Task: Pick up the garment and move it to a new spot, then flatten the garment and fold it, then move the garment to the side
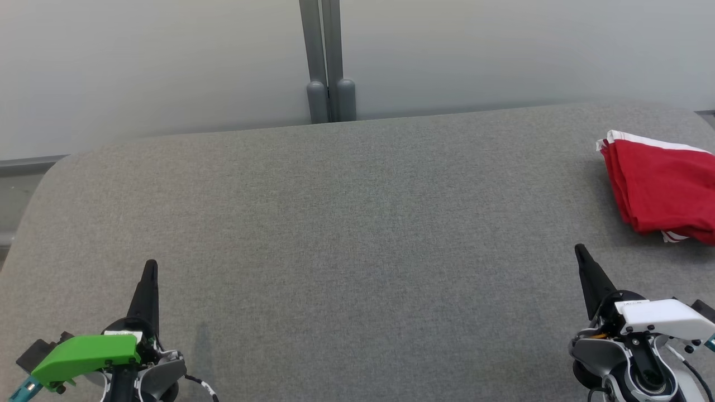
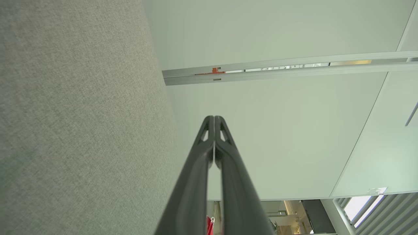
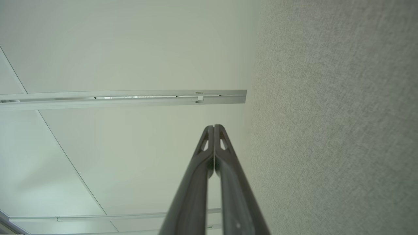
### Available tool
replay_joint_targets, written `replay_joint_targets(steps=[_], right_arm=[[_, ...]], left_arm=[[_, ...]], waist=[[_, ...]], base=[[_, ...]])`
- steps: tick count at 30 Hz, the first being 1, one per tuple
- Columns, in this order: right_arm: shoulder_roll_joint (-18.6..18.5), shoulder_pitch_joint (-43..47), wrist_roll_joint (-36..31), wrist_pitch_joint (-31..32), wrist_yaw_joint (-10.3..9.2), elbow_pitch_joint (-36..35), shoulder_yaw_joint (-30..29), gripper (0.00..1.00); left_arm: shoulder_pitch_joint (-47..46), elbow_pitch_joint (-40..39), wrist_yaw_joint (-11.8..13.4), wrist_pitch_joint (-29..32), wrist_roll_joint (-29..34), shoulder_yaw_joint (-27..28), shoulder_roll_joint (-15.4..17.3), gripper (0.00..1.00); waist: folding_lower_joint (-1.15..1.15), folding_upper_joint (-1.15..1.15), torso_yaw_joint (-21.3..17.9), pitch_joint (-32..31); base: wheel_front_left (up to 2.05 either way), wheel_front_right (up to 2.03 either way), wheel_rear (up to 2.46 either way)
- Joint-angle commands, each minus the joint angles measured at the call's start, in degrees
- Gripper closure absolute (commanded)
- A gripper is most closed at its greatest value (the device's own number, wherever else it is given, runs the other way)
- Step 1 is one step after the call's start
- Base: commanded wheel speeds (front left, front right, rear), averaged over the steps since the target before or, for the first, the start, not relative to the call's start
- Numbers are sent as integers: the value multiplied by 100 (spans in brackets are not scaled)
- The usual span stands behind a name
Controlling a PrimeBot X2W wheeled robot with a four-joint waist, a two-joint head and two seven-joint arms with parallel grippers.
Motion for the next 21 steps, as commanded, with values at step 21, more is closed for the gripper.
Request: replay_joint_targets(steps=[21], right_arm=[[-29,-88,300,77,2,-42,-18,100]], left_arm=[[-127,-25,-35,77,-257,52,32,100]], waist=[[0,0,-17,27]], base=[[0,0,0]])
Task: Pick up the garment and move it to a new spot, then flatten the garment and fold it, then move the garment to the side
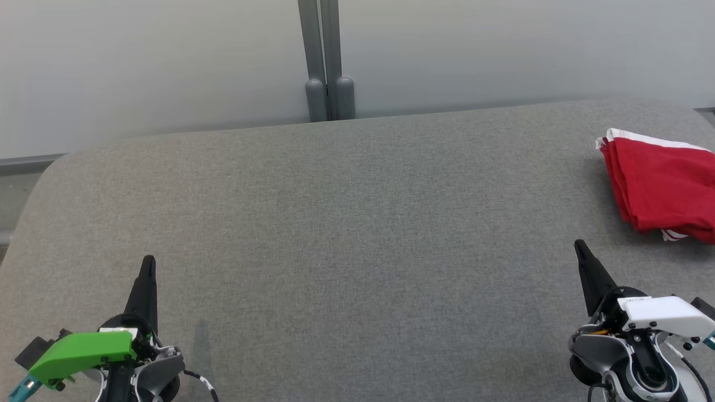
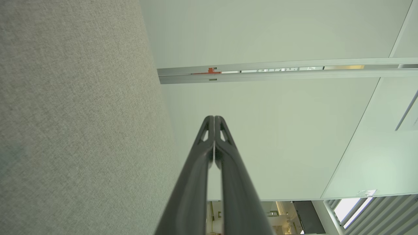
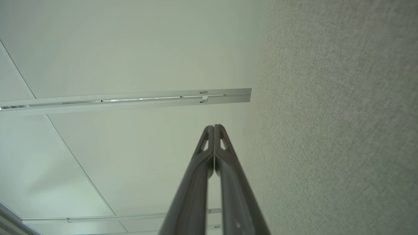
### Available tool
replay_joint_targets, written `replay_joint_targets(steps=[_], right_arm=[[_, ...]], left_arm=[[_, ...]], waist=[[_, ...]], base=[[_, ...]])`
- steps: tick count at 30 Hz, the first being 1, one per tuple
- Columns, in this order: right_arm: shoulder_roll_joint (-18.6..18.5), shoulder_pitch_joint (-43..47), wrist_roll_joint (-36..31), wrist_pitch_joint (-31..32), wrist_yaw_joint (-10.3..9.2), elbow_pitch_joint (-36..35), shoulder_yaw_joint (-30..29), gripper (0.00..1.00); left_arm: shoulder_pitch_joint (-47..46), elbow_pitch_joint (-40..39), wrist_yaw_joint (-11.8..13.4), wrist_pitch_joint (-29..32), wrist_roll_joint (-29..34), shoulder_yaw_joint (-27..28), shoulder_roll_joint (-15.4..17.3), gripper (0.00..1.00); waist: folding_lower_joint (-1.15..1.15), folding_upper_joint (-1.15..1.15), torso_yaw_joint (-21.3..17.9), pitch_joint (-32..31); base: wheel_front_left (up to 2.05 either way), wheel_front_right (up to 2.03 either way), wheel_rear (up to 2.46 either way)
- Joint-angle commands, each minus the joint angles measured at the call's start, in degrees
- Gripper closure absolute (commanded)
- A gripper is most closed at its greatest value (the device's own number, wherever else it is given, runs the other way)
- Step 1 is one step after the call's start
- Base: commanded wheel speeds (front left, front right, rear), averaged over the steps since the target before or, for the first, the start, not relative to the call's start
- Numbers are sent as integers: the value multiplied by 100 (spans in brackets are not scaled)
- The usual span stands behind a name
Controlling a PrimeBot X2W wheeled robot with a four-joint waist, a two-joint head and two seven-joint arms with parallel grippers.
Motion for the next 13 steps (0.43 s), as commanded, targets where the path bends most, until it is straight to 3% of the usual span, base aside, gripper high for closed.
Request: replay_joint_targets(steps=[1,13], right_arm=[[-26,-34,38,19,2,-28,-11,100],[-26,-34,38,19,2,-28,-11,100]], left_arm=[[-73,-12,-34,23,-5,15,31,100],[-73,-12,-34,23,-5,15,31,100]], waist=[[0,0,0,0],[0,0,0,0]], base=[[0,0,0],[0,0,0]])
